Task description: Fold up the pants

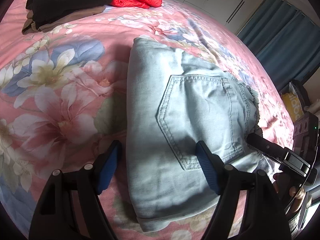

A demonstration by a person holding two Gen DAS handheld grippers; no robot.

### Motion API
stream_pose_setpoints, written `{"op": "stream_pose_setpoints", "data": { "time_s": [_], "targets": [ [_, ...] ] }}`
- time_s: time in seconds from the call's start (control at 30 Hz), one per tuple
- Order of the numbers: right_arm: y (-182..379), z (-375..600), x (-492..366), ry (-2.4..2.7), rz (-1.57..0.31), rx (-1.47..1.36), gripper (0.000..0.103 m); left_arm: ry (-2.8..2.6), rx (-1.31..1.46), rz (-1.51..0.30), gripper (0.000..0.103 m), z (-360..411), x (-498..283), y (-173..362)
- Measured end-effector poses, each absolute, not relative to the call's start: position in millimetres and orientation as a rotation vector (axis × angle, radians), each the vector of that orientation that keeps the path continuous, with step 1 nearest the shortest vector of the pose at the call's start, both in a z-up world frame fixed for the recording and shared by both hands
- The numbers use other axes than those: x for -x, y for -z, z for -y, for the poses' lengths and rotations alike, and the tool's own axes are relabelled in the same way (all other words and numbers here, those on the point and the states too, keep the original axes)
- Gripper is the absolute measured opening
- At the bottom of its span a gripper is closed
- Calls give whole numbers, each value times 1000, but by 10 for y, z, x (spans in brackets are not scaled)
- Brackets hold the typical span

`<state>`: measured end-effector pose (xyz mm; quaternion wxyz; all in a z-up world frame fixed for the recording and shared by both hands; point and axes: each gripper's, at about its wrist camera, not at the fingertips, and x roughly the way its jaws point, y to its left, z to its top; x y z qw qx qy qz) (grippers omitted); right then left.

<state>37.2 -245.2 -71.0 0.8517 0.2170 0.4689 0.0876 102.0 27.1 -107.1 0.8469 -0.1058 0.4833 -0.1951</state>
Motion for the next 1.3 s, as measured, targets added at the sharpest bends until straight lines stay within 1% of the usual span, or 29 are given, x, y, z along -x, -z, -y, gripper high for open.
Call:
{"op": "stream_pose_setpoints", "data": {
  "time_s": [0.27,0.47,1.3],
  "targets": [
    [725,2416,-465,-205,-999,-412,80,449,203,-1020,77,-168,-1078,1073],
    [743,2372,-550,-233,-1007,-376,81,461,195,-1018,79,-115,-1107,1079],
    [763,2233,-746,-236,-974,-282,81,424,103,-1005,80,169,-1195,1066]
  ]
}}
